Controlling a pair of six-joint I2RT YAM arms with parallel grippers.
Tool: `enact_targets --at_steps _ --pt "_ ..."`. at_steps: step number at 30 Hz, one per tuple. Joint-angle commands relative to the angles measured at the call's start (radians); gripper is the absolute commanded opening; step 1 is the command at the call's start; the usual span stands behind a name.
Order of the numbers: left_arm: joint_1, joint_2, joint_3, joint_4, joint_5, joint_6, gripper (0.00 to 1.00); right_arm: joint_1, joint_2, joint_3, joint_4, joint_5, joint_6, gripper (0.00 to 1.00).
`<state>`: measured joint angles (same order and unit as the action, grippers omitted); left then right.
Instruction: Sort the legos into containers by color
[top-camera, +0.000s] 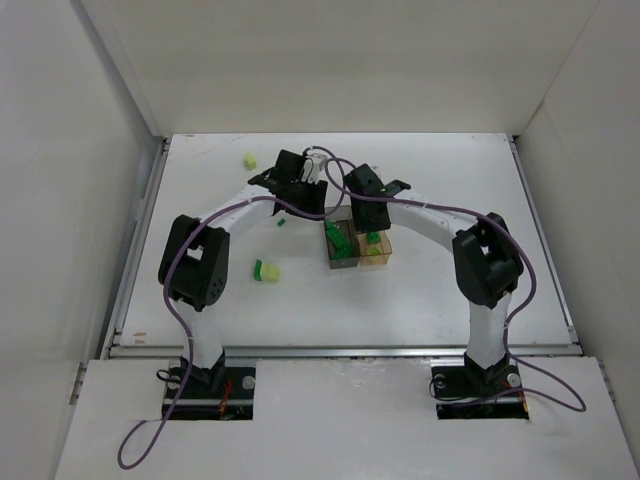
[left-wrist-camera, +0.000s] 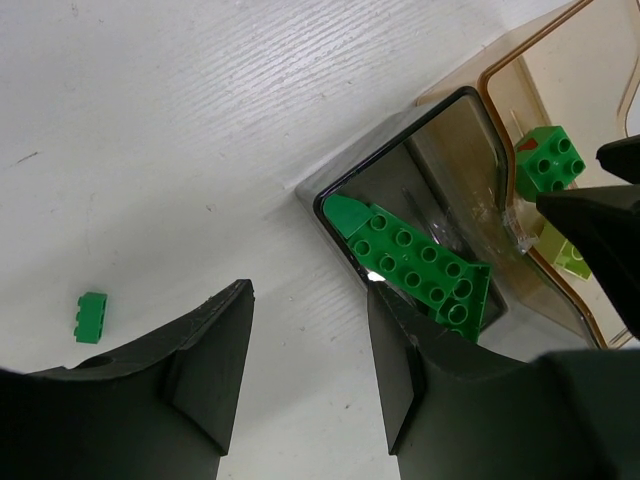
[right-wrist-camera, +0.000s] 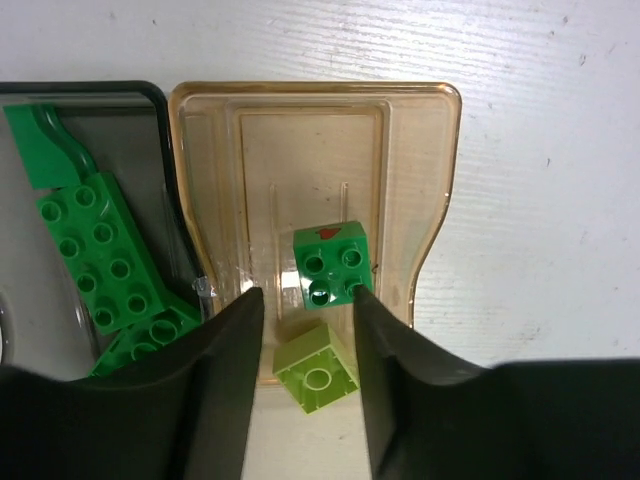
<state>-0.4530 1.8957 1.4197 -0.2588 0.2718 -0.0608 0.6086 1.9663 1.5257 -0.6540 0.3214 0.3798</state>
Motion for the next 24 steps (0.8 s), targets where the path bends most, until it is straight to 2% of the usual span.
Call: enact_targets --at_steps 1,6,10,16,19,24 --pt "-0.007 -0.038 -0.002 0.015 -0.003 0.009 0.46 0.011 -0.040 0.008 -0.004 -0.001 -0.004 0.48" --pt "-0.007 -0.038 -0.002 0.015 -0.003 0.009 0.46 0.002 -0.004 0.017 -0.004 -0.011 -0.004 0.53" --pt "-0.007 -0.038 -0.011 0.015 -0.003 0.009 0.46 -0.007 0.017 0.017 -0.004 -0.012 -0.004 0.53" --pt "-0.007 -0.047 -0.011 0.015 -0.003 0.009 0.46 -0.017 0.065 0.017 -0.004 0.008 -0.004 0.45" --pt "-0.007 -0.047 -0.011 0.015 -0.003 0.009 0.46 -0.017 0.077 0.017 -0.004 0.008 0.007 0.45" --pt "-0.007 -0.047 -0.011 0.015 -0.003 0.009 0.46 -0.017 0.065 -0.021 0.079 -0.125 -0.004 0.38"
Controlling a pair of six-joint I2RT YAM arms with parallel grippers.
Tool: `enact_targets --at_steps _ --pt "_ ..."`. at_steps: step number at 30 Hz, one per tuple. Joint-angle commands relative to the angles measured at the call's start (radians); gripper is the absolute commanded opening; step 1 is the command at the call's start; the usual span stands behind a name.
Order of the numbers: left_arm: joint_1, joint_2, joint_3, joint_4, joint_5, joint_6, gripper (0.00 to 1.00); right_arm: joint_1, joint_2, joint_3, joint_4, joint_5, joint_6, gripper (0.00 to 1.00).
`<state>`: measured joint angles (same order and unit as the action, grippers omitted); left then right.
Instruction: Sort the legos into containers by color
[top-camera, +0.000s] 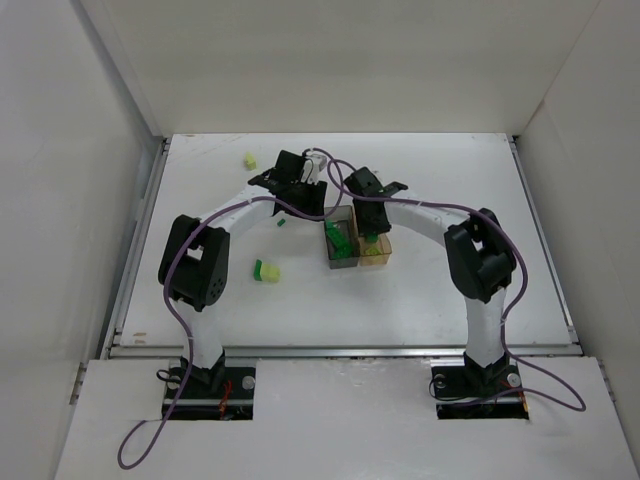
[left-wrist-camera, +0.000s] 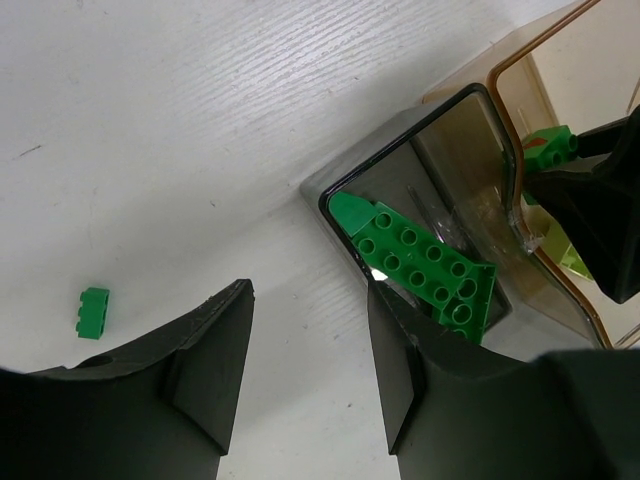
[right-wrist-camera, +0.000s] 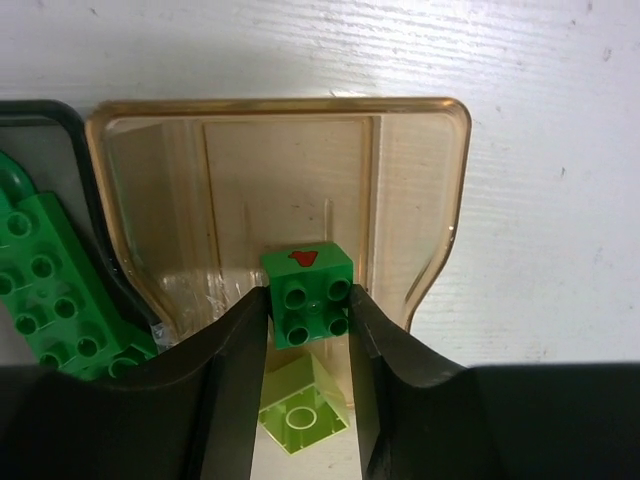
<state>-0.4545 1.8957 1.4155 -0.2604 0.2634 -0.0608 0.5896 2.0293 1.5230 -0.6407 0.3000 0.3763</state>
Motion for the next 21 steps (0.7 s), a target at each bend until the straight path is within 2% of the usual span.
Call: enact_targets --at_steps 1,9,11,12,15,18,21 --pt "-0.006 -0.047 -0.007 0.016 0.005 0.009 0.46 0.003 -0.012 -0.018 0.076 -0.133 -0.001 0.37" --pt "-0.006 -0.047 -0.007 0.016 0.005 0.009 0.46 0.003 -0.032 -0.009 0.076 -0.110 -0.001 0.34" --pt "-0.006 -0.047 -0.007 0.016 0.005 0.009 0.46 0.003 -0.032 -0.009 0.052 -0.092 -0.010 0.39" --pt "-0.006 -0.047 -0.007 0.016 0.005 0.009 0.46 0.012 -0.032 0.003 0.052 -0.082 -0.010 0.46" --pt "-0.006 -0.047 -0.007 0.016 0.005 0.009 0.46 0.012 -0.023 0.003 0.038 -0.061 -0.010 0.56" --pt "-0.006 -0.047 -0.007 0.016 0.005 0.009 0.46 0.012 -0.012 0.003 0.038 -0.061 -0.010 0.60" --pt "-0.006 -0.047 -0.007 0.016 0.005 0.009 0.46 0.012 -0.003 0.022 0.029 -0.052 -0.010 0.60"
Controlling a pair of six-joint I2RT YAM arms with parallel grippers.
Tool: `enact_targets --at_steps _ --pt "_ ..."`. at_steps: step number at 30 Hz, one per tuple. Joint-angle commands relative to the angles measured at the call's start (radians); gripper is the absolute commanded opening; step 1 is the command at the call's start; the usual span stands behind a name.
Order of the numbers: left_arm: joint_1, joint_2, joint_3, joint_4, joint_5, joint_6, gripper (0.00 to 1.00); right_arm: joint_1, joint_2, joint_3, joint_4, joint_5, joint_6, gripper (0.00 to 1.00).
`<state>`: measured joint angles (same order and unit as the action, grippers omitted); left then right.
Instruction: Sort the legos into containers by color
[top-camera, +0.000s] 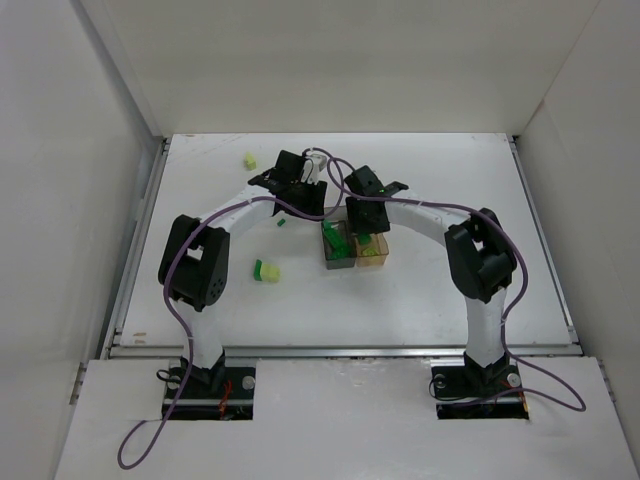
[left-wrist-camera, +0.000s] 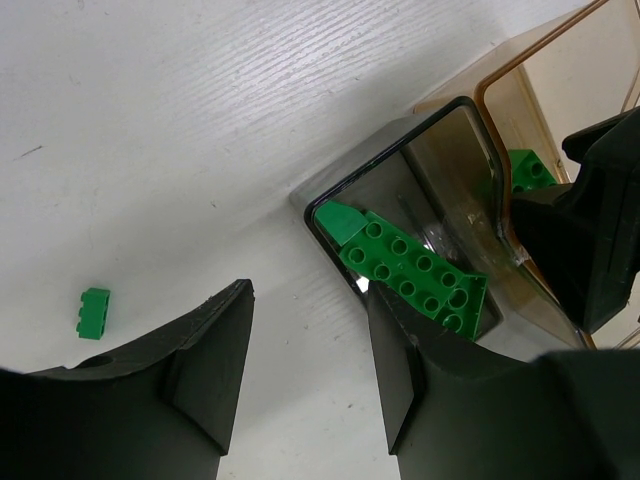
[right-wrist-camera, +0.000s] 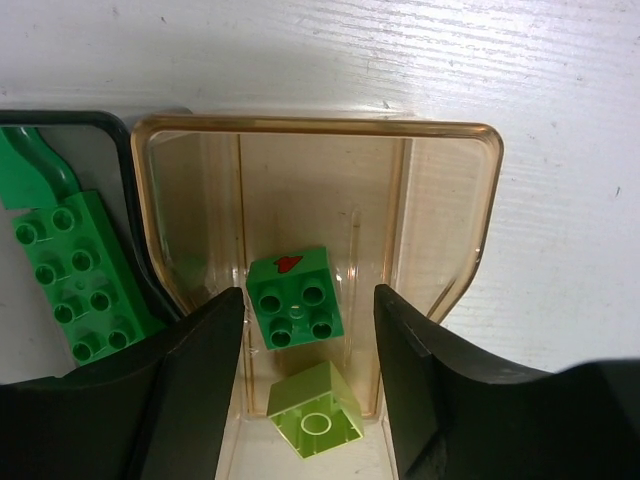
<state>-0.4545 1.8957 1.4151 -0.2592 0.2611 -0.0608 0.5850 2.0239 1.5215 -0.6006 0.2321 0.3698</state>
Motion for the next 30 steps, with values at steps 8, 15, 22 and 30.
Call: enact_targets --at_steps 8,15,22,30 --pt "-0.006 -0.047 -0.007 0.015 0.007 0.009 0.46 0.016 0.053 0.042 -0.001 -0.031 -0.038 0.45" --pt "-0.006 -0.047 -0.007 0.015 0.007 0.009 0.46 0.016 0.035 0.042 -0.001 -0.019 -0.039 0.07" --pt "-0.006 -0.047 -0.007 0.006 -0.013 0.009 0.46 0.016 -0.037 0.140 -0.068 0.143 -0.039 0.00" --pt "-0.006 -0.056 0.073 -0.026 -0.022 0.009 0.46 0.026 -0.149 0.154 -0.019 0.037 -0.086 0.00"
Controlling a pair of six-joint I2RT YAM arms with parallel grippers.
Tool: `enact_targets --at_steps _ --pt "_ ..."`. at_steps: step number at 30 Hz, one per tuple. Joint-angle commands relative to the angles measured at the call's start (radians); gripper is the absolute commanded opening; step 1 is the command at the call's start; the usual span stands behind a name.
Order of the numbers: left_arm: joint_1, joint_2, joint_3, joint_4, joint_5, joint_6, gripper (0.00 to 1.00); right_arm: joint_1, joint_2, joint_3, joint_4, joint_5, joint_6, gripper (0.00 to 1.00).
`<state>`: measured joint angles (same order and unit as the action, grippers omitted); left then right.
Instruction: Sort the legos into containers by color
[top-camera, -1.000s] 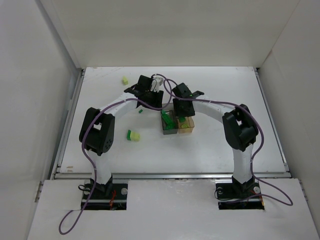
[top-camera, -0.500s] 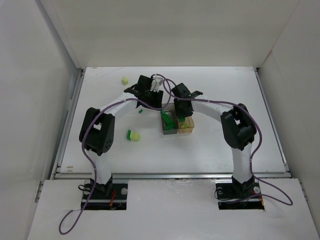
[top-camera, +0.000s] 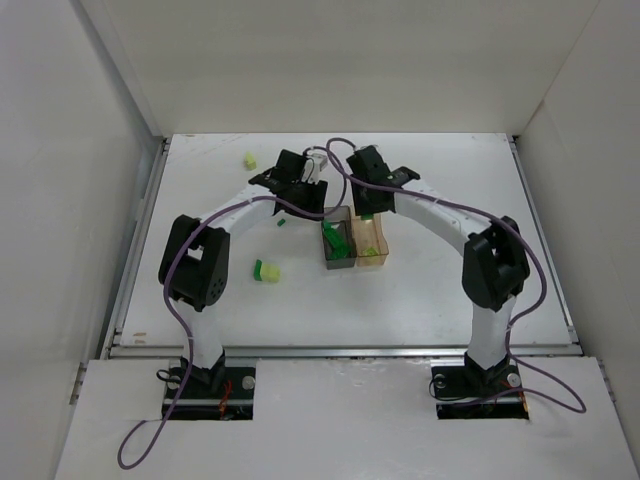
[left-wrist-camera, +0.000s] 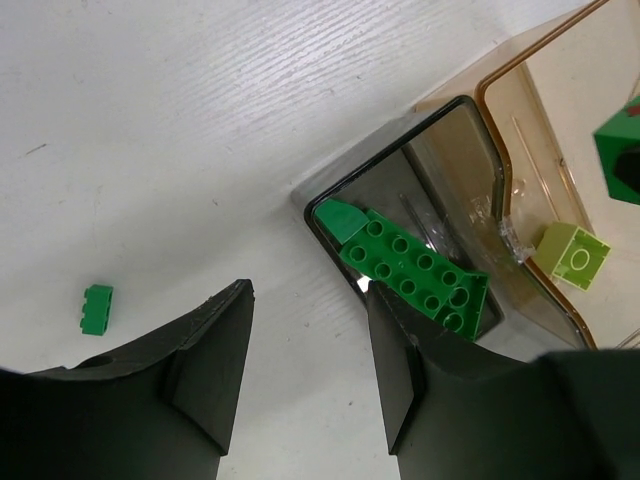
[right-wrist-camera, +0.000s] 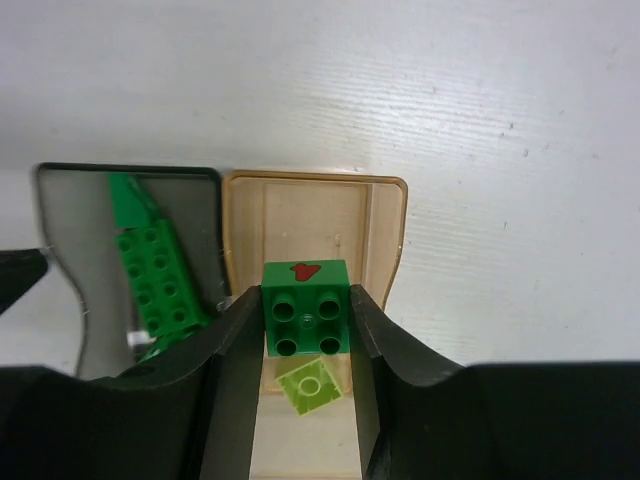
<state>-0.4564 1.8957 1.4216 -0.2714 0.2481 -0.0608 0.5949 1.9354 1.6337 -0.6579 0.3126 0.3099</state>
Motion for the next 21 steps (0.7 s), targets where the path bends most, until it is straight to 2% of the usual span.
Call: enact_targets --at_steps 1,2,6,8,10,13,15,16,17,18,19,20,21 --pt "-0.004 -0.056 0.091 -0.025 -0.018 0.009 0.46 0.016 -0.061 0.017 0.056 -0.100 -0.050 0.00" --pt "0.008 -0.056 0.091 -0.025 -0.018 0.009 0.46 0.016 -0.061 0.017 0.069 -0.101 -0.051 0.00" --pt "0.056 -0.075 0.135 -0.069 -0.049 -0.028 0.47 0.025 -0.072 -0.052 0.168 -0.329 -0.083 0.05" --pt "0.079 -0.098 0.148 -0.080 -0.076 -0.057 0.47 0.025 -0.082 -0.074 0.231 -0.395 -0.094 0.06" --pt "0.119 -0.109 0.148 -0.089 -0.127 -0.071 0.47 0.034 -0.082 -0.086 0.259 -0.458 -0.104 0.10" --pt "0.165 -0.109 0.148 -0.089 -0.194 -0.071 0.47 0.043 -0.040 -0.054 0.244 -0.458 -0.134 0.20" --pt "0.185 -0.109 0.171 -0.089 -0.223 -0.071 0.48 0.043 -0.017 -0.015 0.209 -0.458 -0.167 0.34" --pt "0.202 -0.097 0.181 -0.089 -0.246 -0.059 0.50 0.043 -0.007 -0.015 0.208 -0.477 -0.179 0.46" --pt "0.202 -0.087 0.192 -0.089 -0.259 -0.044 0.52 0.043 -0.007 -0.003 0.208 -0.489 -0.190 0.63" --pt "0.217 -0.060 0.220 -0.089 -0.271 -0.034 0.61 0.043 -0.022 -0.003 0.208 -0.489 -0.199 0.69" --pt "0.232 -0.043 0.235 -0.089 -0.289 -0.025 0.65 0.043 -0.033 -0.003 0.208 -0.489 -0.221 0.92" --pt "0.232 -0.021 0.256 -0.089 -0.303 -0.016 0.71 0.043 -0.042 -0.003 0.208 -0.475 -0.221 0.98" --pt "0.245 0.003 0.308 -0.089 -0.314 -0.016 0.75 0.043 -0.053 -0.003 0.208 -0.462 -0.235 1.00"
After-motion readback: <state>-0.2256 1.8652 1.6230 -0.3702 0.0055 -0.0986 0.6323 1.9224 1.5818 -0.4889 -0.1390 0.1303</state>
